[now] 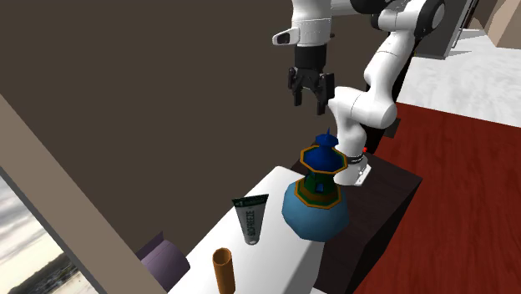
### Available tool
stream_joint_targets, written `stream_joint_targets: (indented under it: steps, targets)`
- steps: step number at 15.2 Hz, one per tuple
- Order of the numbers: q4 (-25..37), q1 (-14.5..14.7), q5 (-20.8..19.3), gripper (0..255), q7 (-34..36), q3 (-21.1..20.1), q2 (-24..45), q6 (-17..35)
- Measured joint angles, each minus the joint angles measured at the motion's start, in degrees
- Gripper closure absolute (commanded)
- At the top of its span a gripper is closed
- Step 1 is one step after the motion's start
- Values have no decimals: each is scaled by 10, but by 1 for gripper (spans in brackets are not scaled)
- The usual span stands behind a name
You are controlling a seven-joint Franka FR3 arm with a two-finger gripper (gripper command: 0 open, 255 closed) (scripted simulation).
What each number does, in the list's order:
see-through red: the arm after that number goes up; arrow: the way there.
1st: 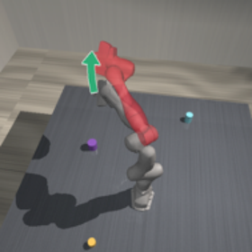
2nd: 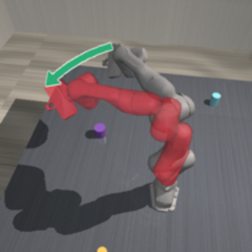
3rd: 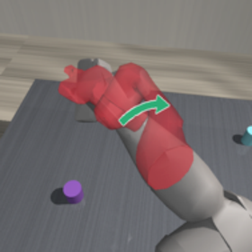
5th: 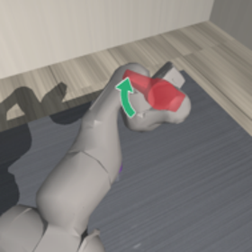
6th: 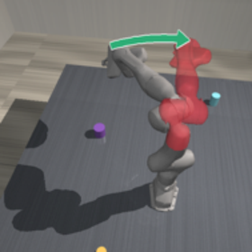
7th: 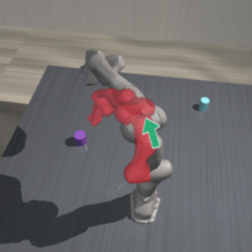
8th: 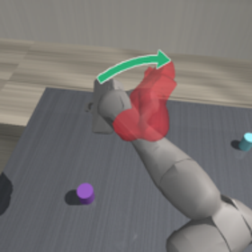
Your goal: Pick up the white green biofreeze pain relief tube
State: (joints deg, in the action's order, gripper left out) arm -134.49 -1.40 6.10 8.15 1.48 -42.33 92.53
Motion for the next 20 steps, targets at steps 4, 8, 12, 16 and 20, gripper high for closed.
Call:
stream_joint_targets:
  steps: [4,8,12,16,20]
  targets:
    - [-1,-3,1,0,33,-24,27,44]
    - [8,-10,-3,0,102,-72,84,122]
    - [34,-25,-26,0,175,-115,152,192]
    - [71,-43,-68,0,256,-156,225,249]
    - [125,-62,-131,0,349,-192,307,287]
